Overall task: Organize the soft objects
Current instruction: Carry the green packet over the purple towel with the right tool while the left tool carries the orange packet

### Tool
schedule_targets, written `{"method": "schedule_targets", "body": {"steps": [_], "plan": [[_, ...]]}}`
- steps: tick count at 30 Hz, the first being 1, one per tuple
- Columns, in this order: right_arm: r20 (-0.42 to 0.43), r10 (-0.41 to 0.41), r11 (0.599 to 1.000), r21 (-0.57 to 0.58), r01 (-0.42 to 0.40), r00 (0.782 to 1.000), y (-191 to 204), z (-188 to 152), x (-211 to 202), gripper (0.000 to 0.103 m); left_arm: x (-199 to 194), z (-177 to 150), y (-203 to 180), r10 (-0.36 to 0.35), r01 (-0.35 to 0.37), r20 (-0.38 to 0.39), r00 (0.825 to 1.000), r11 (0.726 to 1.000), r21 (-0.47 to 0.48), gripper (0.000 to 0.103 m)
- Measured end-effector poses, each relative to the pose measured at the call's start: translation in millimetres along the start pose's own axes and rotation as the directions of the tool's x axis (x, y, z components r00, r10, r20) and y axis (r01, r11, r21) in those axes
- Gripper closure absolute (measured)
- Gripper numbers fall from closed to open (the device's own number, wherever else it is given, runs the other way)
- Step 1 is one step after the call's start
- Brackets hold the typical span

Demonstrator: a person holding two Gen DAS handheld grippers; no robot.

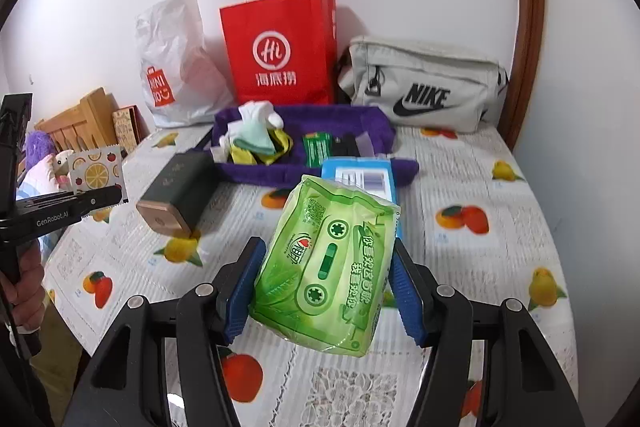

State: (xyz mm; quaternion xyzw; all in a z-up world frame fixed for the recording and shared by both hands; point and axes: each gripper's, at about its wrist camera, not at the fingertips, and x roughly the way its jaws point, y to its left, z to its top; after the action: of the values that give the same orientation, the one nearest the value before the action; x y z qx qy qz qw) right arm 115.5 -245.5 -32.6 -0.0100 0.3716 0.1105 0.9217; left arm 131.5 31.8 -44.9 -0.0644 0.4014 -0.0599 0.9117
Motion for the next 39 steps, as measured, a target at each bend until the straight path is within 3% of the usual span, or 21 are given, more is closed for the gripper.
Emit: {"method": "schedule_targets", "body": {"steps": [11,39], "plan": [[0.016,0.003,1.000,-0.011,-0.003,1.000,3,24,2,0.042,-2,17,0,-0.004,0.004,0.016,1.000,1.000,-0.008,0.098],[-0.038,-0.004,1.000,0.017,0.004,0.999,-19,68,79,0.042,56,70,1,0.012,-0.012,-0.014,1.000,1.000,0.012,0.098]]}}
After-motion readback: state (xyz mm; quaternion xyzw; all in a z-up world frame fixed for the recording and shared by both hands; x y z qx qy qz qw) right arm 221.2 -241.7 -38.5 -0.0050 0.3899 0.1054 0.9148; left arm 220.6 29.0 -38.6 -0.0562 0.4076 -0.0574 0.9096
